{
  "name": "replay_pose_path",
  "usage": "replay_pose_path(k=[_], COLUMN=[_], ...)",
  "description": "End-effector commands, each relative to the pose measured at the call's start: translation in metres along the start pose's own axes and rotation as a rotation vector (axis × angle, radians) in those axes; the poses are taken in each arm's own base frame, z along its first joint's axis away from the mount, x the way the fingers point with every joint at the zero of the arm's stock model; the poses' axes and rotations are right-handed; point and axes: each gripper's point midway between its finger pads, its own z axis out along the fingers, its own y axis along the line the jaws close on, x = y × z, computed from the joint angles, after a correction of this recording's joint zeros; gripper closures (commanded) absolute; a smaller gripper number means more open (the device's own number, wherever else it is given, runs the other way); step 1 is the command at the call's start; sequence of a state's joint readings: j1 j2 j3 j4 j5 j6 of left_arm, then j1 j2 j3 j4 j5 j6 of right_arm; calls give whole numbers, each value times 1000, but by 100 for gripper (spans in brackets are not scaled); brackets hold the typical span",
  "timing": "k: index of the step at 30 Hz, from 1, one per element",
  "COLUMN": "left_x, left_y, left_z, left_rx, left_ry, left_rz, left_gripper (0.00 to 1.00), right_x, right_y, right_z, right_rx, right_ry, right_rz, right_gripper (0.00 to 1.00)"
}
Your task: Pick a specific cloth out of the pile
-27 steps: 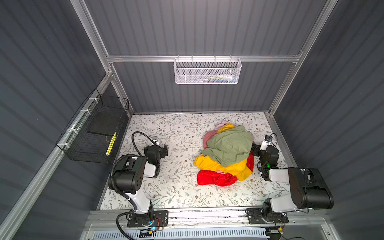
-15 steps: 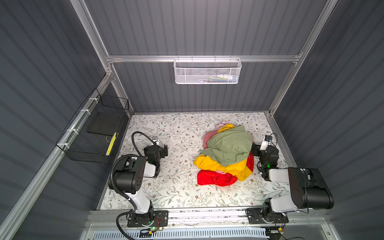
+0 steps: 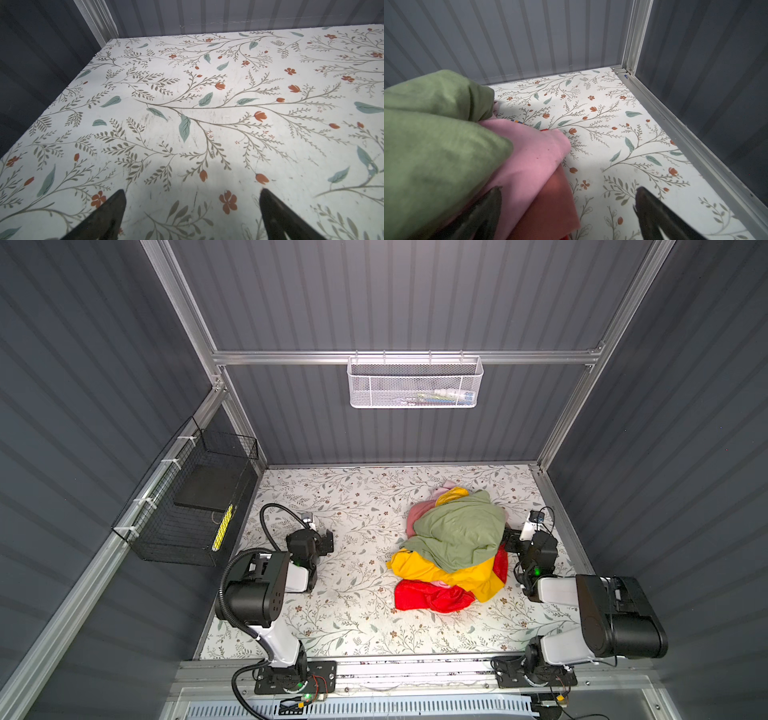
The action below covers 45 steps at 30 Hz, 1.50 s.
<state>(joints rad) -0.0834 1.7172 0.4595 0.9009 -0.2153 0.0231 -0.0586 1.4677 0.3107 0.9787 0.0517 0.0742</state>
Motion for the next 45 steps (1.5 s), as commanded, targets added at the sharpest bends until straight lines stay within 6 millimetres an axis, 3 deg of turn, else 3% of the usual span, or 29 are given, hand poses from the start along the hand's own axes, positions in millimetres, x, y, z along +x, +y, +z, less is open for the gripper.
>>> replay_pose_path(k=[1,4,8,11,14,19,22,25,37,45], left_x=[-8,-9,-35,-65,-76,-73,-69,-69,-61,-58], left_y=[-1,-1,20,7,2,-19,-39,-52,-54,-52], left_z=[2,2,-6,-17,-27,-43,-50,-56,-62,-66], left_rx=[8,6,-100,-11,23,86,106,124,140,140], left_ry=[-16,-21,72,80,54,40,56,58,47,51], left_rz=[-5,-8,-51,-81,-166,-257,-228,-220,-285,-280], left_gripper=[0,0,0,0,0,0,0,0,0,0], right_x=[-9,-9,-27,-32,-34,-25,-2,20,66,72], right_y=[0,1,-4,-19,-31,-28,-21,-11,8,19], right_z=[0,0,-10,-18,-29,-46,-52,-56,-61,-54], right_rx=[-3,-4,15,63,94,5,-44,-81,-108,-87], right_ry=[-26,-28,-46,80,177,293,400,491,700,747], right_rz=[-2,-2,19,136,287,560,724,776,889,818], right_gripper=[1,1,1,1,1,1,1,1,25,32])
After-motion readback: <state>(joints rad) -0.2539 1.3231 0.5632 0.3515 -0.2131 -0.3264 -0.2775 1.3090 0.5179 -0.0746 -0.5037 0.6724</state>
